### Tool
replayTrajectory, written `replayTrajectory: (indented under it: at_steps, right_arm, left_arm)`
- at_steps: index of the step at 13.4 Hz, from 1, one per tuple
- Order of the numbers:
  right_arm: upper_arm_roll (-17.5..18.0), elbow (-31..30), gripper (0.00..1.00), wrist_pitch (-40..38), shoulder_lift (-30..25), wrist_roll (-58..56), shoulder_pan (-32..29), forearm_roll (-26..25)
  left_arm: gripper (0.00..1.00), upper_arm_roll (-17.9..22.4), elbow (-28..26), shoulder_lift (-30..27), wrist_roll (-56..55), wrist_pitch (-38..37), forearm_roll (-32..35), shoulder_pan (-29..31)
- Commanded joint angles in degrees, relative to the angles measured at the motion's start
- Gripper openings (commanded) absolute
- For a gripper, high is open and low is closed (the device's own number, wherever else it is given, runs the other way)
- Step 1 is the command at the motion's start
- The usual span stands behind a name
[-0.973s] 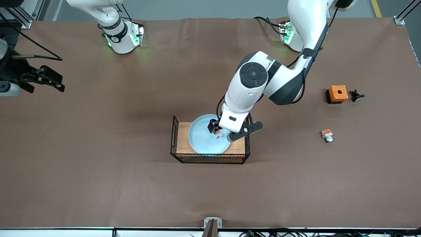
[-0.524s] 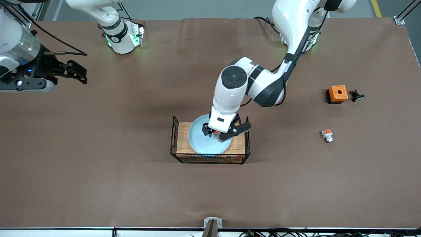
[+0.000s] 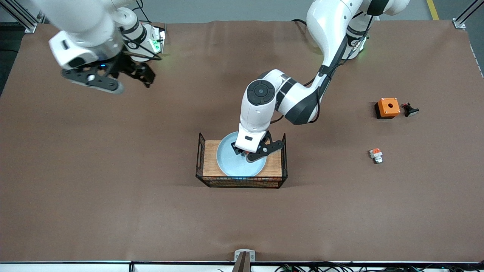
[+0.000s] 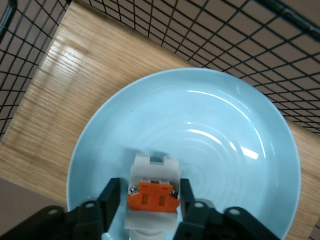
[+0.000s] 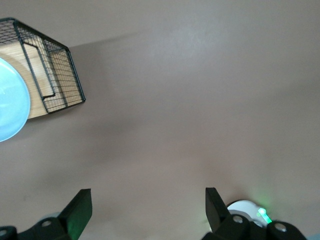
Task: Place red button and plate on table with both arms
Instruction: 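Carry the button with the left gripper while the right gripper reaches the plate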
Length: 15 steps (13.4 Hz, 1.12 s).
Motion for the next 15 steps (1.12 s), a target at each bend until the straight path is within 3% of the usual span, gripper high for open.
replayTrajectory:
  at_steps: [1,2,4,10,13,15]
  right_arm:
    - [-0.54,0.89,1.0,0.38,1.8,7.8,4.17,-1.13]
    - [-0.54,0.8,1.0,0.56,2.24,9.74,5.14,-0.95]
    - [-0.54,0.89,1.0,2.04,3.73,13.43,6.38,-1.04]
    - [-0.54,-0.08,0.99,6.27,6.19,14.93,8.48,-0.95]
    - [-0.54,-1.21,0.99,11.87,6.72,25.36,10.59,0.18]
    - [-0.54,-1.22,0.99,16.1,8.82,38.69,12.08,2.47]
  left_arm:
    - [0.1,0.85,1.8,0.63,-1.85,-0.59,1.35,-0.99]
    - [0.0,0.85,1.72,0.19,-3.95,-1.21,1.35,-1.34]
    - [0.0,1.02,1.8,-1.21,-4.14,-5.15,1.35,-1.25]
    - [0.0,3.66,1.45,-15.25,-1.09,-15.0,4.15,0.15]
    - [0.0,3.83,-1.17,-21.33,7.85,-21.77,4.43,6.02]
    - [0.0,3.57,-4.77,-25.19,16.38,-22.39,3.55,11.02]
